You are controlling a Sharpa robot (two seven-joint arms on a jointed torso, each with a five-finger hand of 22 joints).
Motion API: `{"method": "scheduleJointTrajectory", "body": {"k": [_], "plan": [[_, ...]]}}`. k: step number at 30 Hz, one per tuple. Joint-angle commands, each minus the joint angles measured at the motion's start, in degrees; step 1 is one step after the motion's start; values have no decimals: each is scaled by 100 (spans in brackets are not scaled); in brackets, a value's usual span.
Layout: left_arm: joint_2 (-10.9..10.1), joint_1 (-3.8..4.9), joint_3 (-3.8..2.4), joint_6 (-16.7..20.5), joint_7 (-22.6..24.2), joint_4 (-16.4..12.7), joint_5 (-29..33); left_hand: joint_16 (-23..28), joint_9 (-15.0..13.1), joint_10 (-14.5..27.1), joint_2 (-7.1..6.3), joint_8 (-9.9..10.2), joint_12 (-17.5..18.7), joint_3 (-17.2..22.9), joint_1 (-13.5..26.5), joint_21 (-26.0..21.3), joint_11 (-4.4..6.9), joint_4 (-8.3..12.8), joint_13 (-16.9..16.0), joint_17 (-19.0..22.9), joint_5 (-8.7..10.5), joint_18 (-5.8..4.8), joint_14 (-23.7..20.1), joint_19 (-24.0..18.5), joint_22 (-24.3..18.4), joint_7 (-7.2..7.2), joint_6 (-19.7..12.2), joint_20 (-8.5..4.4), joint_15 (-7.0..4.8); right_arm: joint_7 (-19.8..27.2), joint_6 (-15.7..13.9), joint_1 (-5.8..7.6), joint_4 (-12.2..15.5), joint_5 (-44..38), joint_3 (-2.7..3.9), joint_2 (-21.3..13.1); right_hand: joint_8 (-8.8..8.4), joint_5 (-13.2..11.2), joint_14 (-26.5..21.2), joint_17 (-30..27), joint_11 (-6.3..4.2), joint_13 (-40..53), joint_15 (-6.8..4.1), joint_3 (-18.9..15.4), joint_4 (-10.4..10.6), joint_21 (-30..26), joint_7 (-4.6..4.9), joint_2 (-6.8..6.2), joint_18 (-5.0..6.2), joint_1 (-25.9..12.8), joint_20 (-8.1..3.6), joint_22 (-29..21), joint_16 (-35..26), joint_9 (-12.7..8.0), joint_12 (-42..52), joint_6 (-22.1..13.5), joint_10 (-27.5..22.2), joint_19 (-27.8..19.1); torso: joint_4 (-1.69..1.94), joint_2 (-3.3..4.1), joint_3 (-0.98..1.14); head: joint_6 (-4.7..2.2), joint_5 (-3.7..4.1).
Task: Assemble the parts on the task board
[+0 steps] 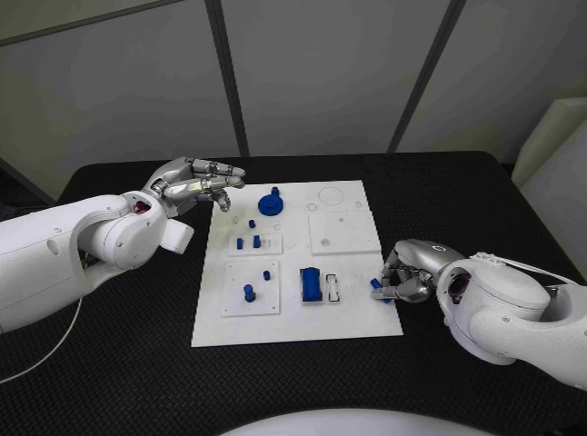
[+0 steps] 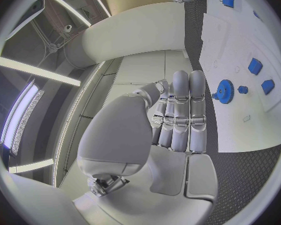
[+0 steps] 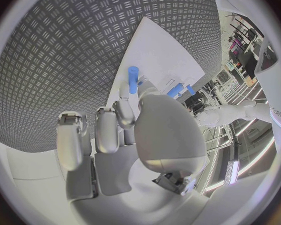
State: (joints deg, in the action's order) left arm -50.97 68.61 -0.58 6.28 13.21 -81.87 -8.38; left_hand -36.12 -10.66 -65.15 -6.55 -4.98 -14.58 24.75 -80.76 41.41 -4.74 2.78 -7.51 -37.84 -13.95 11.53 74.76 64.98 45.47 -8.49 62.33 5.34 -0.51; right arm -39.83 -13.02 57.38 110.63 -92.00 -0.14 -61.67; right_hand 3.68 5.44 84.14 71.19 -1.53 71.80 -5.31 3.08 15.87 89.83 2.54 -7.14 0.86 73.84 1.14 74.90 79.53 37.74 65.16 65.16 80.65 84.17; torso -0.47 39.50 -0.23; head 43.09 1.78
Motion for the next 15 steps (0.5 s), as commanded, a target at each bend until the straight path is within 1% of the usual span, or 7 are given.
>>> {"method": "scheduleJointTrajectory", "body": {"k": [1,5,8,10,12,15], "plan": [[0,4,-4,-70,13,-2,21,38,-9,40,36,23,-40,-1,14,-36,15,43,-6,9,-30,-101,0,-3,-8,-15,3,19,15,-51,246,-27,-22,-62,-11,39,16,16,233,15,-17,10,-5,57,-7,17,-7,11,-86,133,5,1510,-6,-29,-28,47,28,583,4,-3,0,-3,13],[2,4,-3,-69,12,-1,21,44,-10,45,37,28,-41,-4,22,-40,12,48,-8,10,-34,-102,-3,-3,-9,-17,2,20,18,-62,377,-43,-68,-214,-12,92,0,-37,235,26,-20,15,-10,114,-67,17,-7,66,-86,294,-3,1510,-3,-59,-33,42,27,583,5,-1,1,-4,0],[2,3,-3,-68,11,-1,21,44,-10,45,37,28,-41,-4,22,-40,12,48,-8,10,-34,-102,-3,-3,-9,-17,2,20,18,-70,584,-48,-99,-377,-13,129,-2,-52,237,37,-23,19,-14,157,-152,17,-10,96,-86,443,-7,1510,2,-81,-36,42,25,583,6,-3,0,1,-8],[1,3,-3,-67,12,-1,21,44,-10,45,37,28,-41,-4,22,-40,12,48,-8,10,-34,-102,-3,-3,-9,-17,2,20,18,-74,664,-50,-110,-464,-13,152,-2,-40,238,45,-27,23,-16,190,-215,17,-13,126,-86,542,-10,1510,5,-96,-37,47,24,583,3,-4,-1,1,-11],[1,3,-3,-68,13,-1,21,44,-10,45,37,28,-41,-4,22,-40,12,48,-8,10,-34,-102,-3,-3,-9,-17,2,20,18,-79,661,-51,-111,-530,-14,169,1,18,240,55,-37,31,-25,259,-311,17,-25,200,-86,690,-16,1510,9,-113,-33,64,25,583,-3,-4,0,2,-14],[3,1,-3,-70,15,-1,21,44,-10,45,37,28,-41,-4,22,-40,12,48,-8,10,-34,-102,-3,-3,-9,-17,2,20,18,-93,456,-53,-96,-552,-14,185,6,85,243,67,-57,54,-37,366,-414,17,-48,354,-86,836,-27,1510,14,-137,-9,107,40,583,-4,-8,3,-2,-17]]}}
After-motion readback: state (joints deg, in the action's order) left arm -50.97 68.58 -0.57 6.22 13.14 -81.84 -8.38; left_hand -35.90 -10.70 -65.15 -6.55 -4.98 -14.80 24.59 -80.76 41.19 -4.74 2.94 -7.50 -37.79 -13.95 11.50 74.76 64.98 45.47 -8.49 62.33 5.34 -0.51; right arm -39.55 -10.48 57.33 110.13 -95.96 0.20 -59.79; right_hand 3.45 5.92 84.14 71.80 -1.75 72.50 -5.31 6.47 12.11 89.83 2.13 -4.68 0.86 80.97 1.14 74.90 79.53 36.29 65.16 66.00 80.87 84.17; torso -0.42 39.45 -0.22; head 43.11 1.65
